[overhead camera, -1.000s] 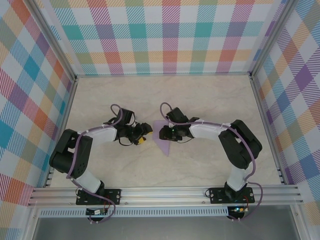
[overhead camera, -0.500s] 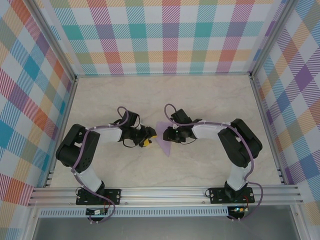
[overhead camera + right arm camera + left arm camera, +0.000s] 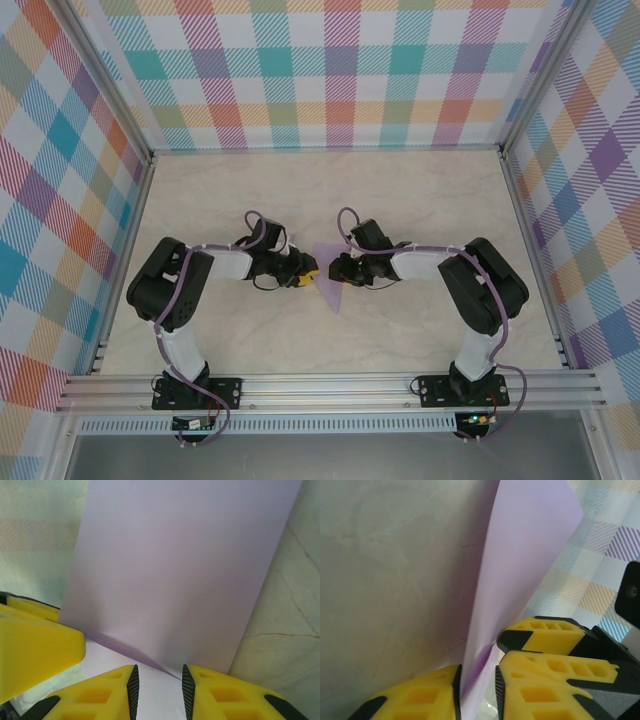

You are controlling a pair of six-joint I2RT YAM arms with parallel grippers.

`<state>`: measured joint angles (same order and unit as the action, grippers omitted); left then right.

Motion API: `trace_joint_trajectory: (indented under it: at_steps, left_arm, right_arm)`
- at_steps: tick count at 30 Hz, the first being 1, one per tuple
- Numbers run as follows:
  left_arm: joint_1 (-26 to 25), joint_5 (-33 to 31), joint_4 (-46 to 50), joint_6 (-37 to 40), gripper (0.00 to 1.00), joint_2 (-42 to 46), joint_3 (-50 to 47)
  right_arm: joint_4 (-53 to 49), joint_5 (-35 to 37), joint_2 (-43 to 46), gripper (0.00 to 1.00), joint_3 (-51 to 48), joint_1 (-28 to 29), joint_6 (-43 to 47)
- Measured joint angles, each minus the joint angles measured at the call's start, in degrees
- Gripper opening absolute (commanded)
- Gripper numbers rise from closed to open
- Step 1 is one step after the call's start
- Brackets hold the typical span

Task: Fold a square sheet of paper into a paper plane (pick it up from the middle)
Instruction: Fold the wing for the fifth time at the center of the table.

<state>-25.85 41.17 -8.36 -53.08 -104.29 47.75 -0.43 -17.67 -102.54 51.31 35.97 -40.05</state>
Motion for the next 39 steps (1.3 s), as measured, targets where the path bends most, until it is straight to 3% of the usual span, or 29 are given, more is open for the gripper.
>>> trace_joint_trajectory:
  at_steps: [7,11,18,25,39]
  left_arm:
    - [0.0,0.33,-2.03,-0.17,0.07,-0.24,0.09]
    - [-0.02,-0.59,-3.26,-1.07,0.06,0.74,-1.42]
    - [-4.37,-8.37,-0.68,-3.89,0.06,9.29,-5.11]
    - [-9.44,-17.2,3.82,-7.39,0.06,13.49,-4.52]
    - [-12.07,-30.84,6.73,-16.94,0.05,16.06,-4.66]
  right_arm:
    - [-0.74,-0.44,1.22,0.39,-0.07,-0.04,1.14]
    - [-2.95,0.83,4.37,0.49,-0.04,0.74,3.1]
    - [-6.8,12.44,13.64,0.62,-0.87,5.4,5.88]
    - [-4.59,26.51,22.14,0.67,-9.22,13.07,12.59]
    - [10.23,30.56,20.74,0.72,-16.94,21.2,31.78]
